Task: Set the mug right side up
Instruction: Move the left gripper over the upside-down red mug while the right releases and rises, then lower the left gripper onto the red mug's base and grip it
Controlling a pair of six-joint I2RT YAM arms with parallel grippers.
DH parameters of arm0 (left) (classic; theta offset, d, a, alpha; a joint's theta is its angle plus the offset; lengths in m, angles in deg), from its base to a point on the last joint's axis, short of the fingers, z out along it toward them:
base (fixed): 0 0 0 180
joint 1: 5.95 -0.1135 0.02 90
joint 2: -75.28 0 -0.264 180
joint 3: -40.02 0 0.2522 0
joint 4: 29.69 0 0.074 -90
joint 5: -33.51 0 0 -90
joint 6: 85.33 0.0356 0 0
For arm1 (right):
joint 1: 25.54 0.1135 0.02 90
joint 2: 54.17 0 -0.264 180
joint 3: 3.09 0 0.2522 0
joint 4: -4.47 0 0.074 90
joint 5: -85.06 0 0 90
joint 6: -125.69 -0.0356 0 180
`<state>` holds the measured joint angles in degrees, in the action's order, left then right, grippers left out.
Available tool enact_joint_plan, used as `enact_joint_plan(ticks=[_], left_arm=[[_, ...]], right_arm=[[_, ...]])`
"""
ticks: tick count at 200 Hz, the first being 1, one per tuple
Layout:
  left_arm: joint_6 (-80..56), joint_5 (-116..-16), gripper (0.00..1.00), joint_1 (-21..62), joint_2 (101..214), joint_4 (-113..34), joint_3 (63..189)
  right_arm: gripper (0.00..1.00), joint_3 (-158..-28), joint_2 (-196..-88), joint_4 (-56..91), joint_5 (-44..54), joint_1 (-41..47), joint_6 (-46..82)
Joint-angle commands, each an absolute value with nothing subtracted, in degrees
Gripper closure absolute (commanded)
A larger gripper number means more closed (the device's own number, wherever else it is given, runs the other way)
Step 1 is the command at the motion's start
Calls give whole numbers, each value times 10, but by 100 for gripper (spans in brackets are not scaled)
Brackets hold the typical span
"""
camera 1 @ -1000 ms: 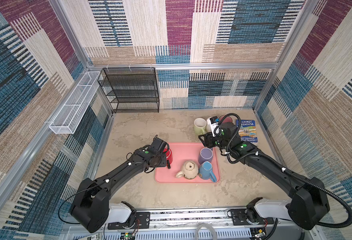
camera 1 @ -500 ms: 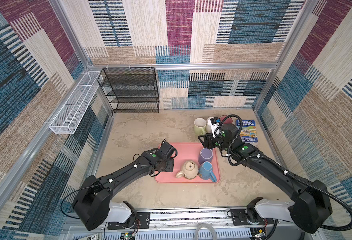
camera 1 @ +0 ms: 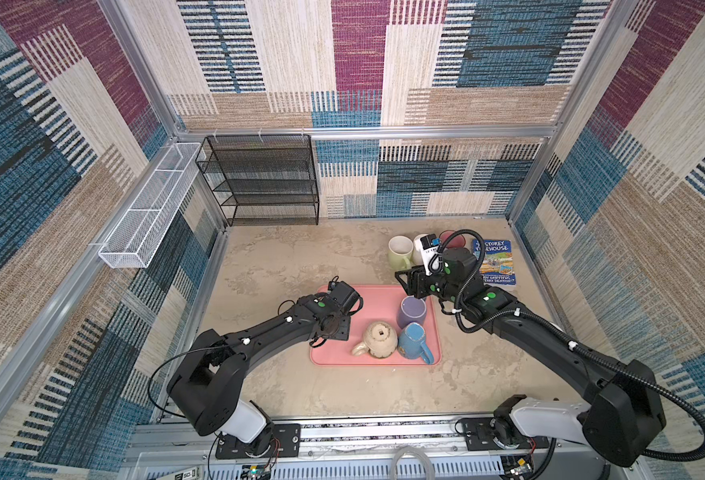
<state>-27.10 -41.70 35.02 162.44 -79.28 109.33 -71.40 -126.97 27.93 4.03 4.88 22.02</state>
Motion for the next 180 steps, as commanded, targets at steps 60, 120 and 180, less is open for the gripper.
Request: enact_joint_plan(ticks=[60, 120, 180], left_arm=[[-276, -384, 61, 348, 1618, -810, 1082], [-261, -410, 60, 326, 1634, -801, 1098], [-256, -426, 68, 311, 1647, -790, 1104]], right_arm=[[35, -717, -1273, 266, 39, 53, 214], [35, -716, -1273, 266, 37, 54, 215], [35, -717, -1277, 266, 38, 55, 215]])
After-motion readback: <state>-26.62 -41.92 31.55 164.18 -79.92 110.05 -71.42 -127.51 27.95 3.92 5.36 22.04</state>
